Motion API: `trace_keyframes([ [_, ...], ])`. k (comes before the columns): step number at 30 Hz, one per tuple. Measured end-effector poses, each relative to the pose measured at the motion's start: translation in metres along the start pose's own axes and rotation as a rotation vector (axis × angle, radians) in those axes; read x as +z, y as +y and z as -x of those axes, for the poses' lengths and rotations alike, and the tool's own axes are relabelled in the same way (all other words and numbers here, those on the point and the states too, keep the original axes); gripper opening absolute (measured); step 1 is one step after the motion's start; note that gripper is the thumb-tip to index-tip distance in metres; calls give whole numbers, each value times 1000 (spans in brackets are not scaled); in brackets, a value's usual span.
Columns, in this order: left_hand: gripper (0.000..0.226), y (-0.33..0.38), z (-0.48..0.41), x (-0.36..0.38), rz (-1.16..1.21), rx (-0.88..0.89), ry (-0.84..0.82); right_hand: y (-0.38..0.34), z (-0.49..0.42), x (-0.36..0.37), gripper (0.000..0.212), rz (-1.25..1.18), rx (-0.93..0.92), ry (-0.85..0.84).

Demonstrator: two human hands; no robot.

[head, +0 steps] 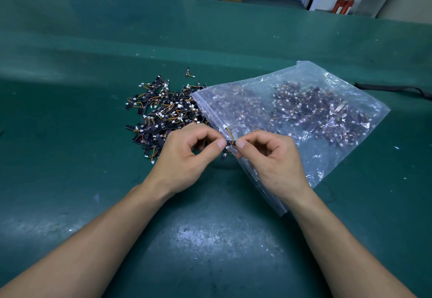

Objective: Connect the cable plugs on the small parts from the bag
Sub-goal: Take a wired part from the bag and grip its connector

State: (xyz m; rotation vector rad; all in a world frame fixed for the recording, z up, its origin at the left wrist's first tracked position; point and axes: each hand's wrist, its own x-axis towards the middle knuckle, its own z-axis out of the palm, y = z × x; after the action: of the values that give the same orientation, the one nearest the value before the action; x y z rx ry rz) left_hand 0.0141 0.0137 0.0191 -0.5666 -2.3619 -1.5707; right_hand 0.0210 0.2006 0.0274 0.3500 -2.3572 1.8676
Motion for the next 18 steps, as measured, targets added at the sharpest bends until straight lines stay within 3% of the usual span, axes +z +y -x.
trace_keyframes([
  [7,13,2,-2,-1,-13,19,51,-3,2,0,18,-87,19,-19],
  [18,17,2,-1,-2,32,-6,17,-1,0,1,18,10,-13,-13],
])
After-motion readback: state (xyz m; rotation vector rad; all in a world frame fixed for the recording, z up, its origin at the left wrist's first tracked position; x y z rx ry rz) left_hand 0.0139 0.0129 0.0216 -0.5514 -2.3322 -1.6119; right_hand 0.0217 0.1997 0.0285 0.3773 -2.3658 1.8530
